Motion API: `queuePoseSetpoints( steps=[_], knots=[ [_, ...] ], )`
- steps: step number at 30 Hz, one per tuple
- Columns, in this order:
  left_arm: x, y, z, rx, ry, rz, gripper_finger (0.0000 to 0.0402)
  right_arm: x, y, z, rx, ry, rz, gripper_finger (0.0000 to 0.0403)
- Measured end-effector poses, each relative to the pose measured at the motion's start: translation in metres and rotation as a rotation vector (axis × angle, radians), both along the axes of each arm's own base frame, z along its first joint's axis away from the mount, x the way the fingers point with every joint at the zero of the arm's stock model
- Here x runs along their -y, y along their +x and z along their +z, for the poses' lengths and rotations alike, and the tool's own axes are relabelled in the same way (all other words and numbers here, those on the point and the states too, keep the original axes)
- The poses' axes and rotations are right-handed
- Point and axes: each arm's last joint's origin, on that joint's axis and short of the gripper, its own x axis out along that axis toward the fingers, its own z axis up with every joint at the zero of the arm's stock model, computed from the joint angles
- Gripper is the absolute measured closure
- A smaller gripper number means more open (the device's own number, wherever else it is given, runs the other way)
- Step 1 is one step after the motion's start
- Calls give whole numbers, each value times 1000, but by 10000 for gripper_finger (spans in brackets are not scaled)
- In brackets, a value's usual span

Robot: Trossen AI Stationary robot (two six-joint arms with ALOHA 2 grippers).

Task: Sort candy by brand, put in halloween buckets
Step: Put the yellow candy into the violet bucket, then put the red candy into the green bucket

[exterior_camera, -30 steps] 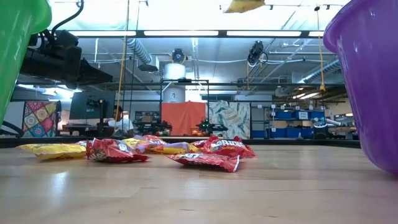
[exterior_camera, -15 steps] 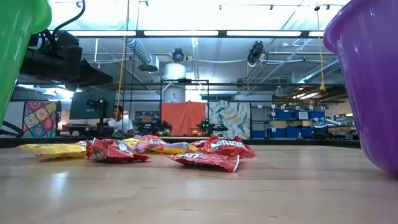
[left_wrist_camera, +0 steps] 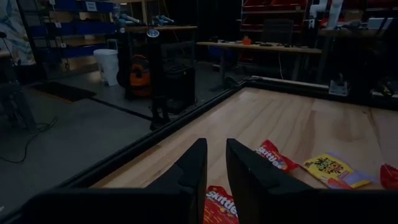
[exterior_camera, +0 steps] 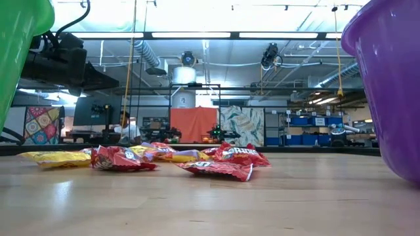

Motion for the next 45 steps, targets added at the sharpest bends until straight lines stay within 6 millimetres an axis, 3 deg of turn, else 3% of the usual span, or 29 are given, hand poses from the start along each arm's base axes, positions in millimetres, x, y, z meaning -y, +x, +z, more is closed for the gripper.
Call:
queuePoseSetpoints(
  steps=[4, 11, 22, 26, 31, 37, 41, 45],
  knots=[
    [0, 0, 0, 0, 0, 0, 335, 7, -11, -10, -48, -24, 0, 366],
    [0, 0, 0, 0, 0, 0, 335, 15, -18, -1, 17, -58, 0, 350],
    [0, 0, 0, -3, 4, 0, 335, 16, -18, 0, 38, -71, -1, 289],
    [0, 0, 0, -3, 4, 0, 335, 20, -10, 0, 144, -172, 54, 275],
    [0, 0, 0, 0, -1, 0, 335, 46, 16, 2, 267, -322, 222, 273],
    [-1, 2, 1, -34, -75, 5, 335, 97, 40, 9, 267, -552, 399, 274],
    [-4, 7, 21, -66, -84, 36, 335, 132, 45, 28, 318, -813, 386, 274],
    [-14, 20, 45, -120, -117, 134, 335, 150, 49, 49, 384, -976, 412, 274]
  ],
)
